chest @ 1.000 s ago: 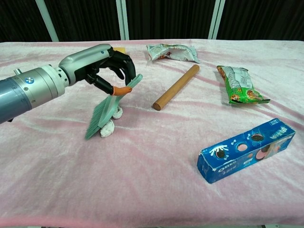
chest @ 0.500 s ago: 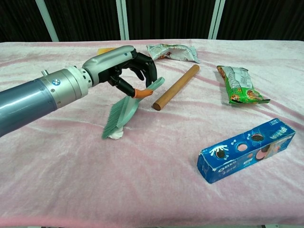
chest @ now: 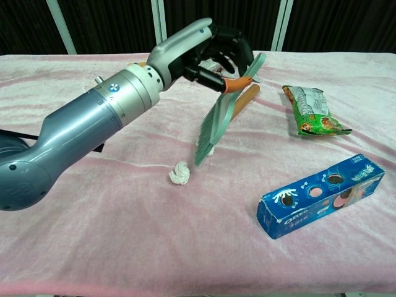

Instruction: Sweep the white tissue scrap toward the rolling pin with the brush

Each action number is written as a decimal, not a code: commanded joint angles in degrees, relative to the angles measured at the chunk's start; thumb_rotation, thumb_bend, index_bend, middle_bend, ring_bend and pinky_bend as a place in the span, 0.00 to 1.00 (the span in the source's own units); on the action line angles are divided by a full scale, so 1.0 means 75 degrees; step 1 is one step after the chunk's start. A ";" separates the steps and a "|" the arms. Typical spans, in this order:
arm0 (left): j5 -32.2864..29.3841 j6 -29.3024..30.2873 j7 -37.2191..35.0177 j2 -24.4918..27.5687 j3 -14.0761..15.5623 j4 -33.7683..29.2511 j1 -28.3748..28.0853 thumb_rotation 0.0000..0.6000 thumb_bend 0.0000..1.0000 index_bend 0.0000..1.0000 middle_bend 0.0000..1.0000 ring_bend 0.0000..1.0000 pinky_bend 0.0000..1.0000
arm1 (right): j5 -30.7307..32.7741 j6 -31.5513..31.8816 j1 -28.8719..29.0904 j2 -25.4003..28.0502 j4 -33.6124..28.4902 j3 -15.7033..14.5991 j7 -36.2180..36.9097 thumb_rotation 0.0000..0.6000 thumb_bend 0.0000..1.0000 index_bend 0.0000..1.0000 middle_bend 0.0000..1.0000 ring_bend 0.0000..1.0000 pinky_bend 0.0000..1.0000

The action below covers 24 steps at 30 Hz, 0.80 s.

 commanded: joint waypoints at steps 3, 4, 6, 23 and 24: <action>0.0011 0.0565 -0.0345 -0.0231 -0.0299 -0.0169 -0.0105 1.00 0.40 0.70 0.73 0.31 0.31 | 0.0003 0.0002 -0.0002 0.0006 -0.0001 -0.0002 0.0000 1.00 0.20 0.20 0.05 0.10 0.16; 0.0020 0.0690 -0.0344 -0.0227 -0.0337 -0.0209 -0.0100 1.00 0.40 0.70 0.73 0.31 0.31 | 0.0007 -0.0001 -0.0003 0.0010 -0.0003 -0.0002 0.0007 1.00 0.20 0.20 0.05 0.10 0.16; 0.0070 0.0818 -0.0223 -0.0093 -0.0344 -0.0309 -0.0082 1.00 0.40 0.70 0.73 0.31 0.31 | 0.0007 -0.0005 -0.0002 0.0014 -0.0004 -0.0004 0.0012 1.00 0.20 0.20 0.05 0.10 0.16; -0.0307 -0.0344 0.2774 0.3065 0.0770 -0.2364 0.0875 1.00 0.40 0.70 0.73 0.31 0.30 | 0.0116 -0.0022 -0.0008 0.0012 -0.0061 0.0012 -0.0107 1.00 0.20 0.19 0.05 0.10 0.16; -0.0345 -0.0390 0.2838 0.3260 0.0874 -0.2456 0.0976 1.00 0.40 0.70 0.73 0.31 0.30 | 0.0123 -0.0020 -0.0012 0.0014 -0.0068 0.0012 -0.0108 1.00 0.20 0.19 0.05 0.10 0.16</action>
